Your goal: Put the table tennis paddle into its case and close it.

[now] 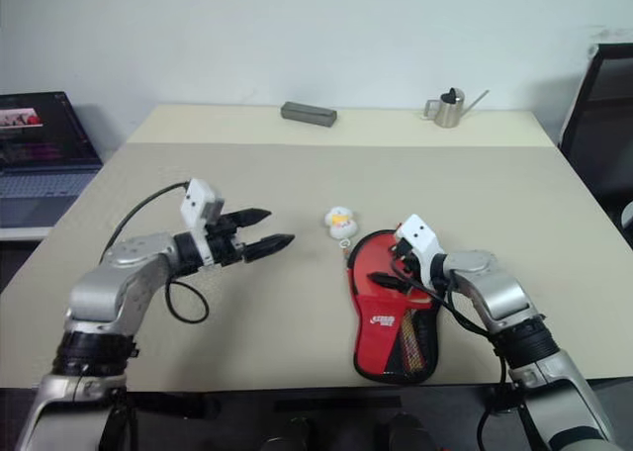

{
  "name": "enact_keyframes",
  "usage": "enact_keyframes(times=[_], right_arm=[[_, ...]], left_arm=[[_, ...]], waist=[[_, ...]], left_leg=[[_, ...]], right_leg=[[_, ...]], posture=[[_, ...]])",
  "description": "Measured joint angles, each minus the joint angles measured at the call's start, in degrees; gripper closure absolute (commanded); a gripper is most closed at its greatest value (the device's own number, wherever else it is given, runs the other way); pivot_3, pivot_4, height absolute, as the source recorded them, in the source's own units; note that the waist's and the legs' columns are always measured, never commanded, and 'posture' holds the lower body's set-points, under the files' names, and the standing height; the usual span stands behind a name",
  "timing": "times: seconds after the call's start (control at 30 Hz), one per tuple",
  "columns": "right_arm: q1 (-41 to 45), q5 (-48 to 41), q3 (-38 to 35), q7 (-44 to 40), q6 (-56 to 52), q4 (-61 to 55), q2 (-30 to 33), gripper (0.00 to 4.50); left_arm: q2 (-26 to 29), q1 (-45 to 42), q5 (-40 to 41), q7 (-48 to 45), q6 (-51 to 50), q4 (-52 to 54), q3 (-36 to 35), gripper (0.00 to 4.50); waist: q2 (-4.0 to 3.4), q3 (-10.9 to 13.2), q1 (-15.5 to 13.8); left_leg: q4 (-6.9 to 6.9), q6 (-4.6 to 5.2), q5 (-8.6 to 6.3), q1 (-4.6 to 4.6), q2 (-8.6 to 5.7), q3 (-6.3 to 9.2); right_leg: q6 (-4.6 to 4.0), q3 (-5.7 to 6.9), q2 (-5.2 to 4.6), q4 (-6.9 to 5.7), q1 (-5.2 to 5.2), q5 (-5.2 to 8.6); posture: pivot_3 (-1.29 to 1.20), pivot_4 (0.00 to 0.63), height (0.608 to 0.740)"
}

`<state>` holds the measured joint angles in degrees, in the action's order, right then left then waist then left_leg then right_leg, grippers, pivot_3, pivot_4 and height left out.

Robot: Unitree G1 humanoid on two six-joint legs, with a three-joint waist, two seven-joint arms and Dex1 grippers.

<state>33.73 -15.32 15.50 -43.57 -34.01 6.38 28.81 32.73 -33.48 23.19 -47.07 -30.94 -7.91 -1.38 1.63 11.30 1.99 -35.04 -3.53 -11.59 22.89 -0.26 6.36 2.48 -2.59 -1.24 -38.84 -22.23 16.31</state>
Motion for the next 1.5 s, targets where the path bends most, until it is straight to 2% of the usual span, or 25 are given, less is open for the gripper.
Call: enact_keyframes(times=[0.23, 0.4, 0.6, 0.77, 0.87, 1.07, 1.2, 1.23, 1.5], right_arm=[[-0.9, 1.2, -1.0, 1.3, -0.5, -0.9, -2.7, 0.05], [-1.4, 1.7, -1.2, 1.9, -1.1, -2.0, -4.0, 0.05], [-1.7, 2.2, -1.4, 2.6, -1.7, -2.7, -4.8, 0.05], [-2.1, 2.6, -2.0, 2.8, -1.8, -2.9, -5.4, 0.05], [-2.5, 2.7, -2.5, 3.3, -1.8, -3.0, -6.1, 0.0], [-3.0, 2.7, -3.3, 5.0, -2.2, -3.2, -7.5, 0.0], [-3.3, 2.7, -4.0, 6.4, -2.5, -3.4, -8.3, 0.0], [-3.5, 2.7, -4.2, 6.6, -2.8, -3.7, -8.4, 0.0], [-5.8, 2.4, -5.1, 7.0, -7.5, -8.8, -6.3, 0.0]], left_arm=[[-10.0, -12.9, -9.1, 5.0, 8.7, -21.1, 5.1, 0.0], [-14.5, -20.2, -13.4, 5.3, 16.8, -37.2, 6.2, 0.0], [-17.2, -24.3, -17.1, 4.9, 22.8, -50.3, 6.7, 0.0], [-17.9, -26.3, -18.1, 3.8, 24.5, -55.7, 6.0, 0.0], [-18.6, -26.6, -18.3, 3.4, 25.3, -56.8, 5.5, 0.88], [-19.1, -26.6, -18.3, 1.3, 25.3, -57.3, 4.7, 3.11], [-19.1, -26.0, -18.3, 0.1, 25.3, -56.7, 4.3, 4.28], [-19.0, -25.7, -18.3, 0.0, 25.3, -56.3, 4.2, 4.4], [-15.5, -19.2, -17.6, -4.6, 20.3, -43.3, 4.1, 4.42]], waist=[[0.02, 0.0, 0.0], [0.02, 0.0, 0.6], [0.02, 0.0, 1.0], [0.02, 0.0, 1.0], [0.02, 0.0, 1.0], [0.02, 0.0, 1.1], [0.02, 0.0, 1.1], [0.02, 0.0, 1.1], [0.02, 0.0, 1.1]], left_leg=[[-0.03, -0.04, 0.03, 0.02, -0.02, 0.01], [0.0, -0.04, 0.02, 0.03, -0.03, 0.01], [0.0, -0.04, 0.02, 0.03, -0.05, 0.01], [0.0, -0.04, 0.02, 0.04, -0.07, 0.03], [0.0, -0.04, 0.02, 0.03, -0.06, 0.03], [-0.01, -0.04, 0.03, 0.02, -0.06, 0.03], [-0.02, -0.04, 0.03, 0.02, -0.07, 0.04], [-0.02, -0.04, 0.03, 0.02, -0.06, 0.04], [-0.01, -0.05, 0.03, 0.01, -0.06, 0.07]], right_leg=[[-0.05, 0.0, 0.01, -0.04, -0.01, -0.07], [-0.05, 0.02, 0.0, -0.05, -0.05, -0.07], [0.03, 0.02, 0.0, -0.07, -0.05, -0.03], [0.05, 0.02, -0.01, -0.08, -0.04, -0.04], [0.06, 0.03, -0.01, -0.09, -0.04, -0.04], [0.06, 0.03, -0.01, -0.12, -0.04, -0.04], [0.06, 0.02, -0.01, -0.13, -0.04, -0.04], [0.06, 0.02, -0.01, -0.13, -0.04, -0.05], [0.02, 0.03, -0.01, -0.13, -0.03, -0.07]], posture=[[0.0, 0.15, 0.74], [0.0, 0.15, 0.74], [0.0, 0.15, 0.74], [0.0, 0.15, 0.74], [0.0, 0.15, 0.74], [0.0, 0.15, 0.74], [0.0, 0.15, 0.74], [0.0, 0.15, 0.74], [0.0, 0.15, 0.74]])
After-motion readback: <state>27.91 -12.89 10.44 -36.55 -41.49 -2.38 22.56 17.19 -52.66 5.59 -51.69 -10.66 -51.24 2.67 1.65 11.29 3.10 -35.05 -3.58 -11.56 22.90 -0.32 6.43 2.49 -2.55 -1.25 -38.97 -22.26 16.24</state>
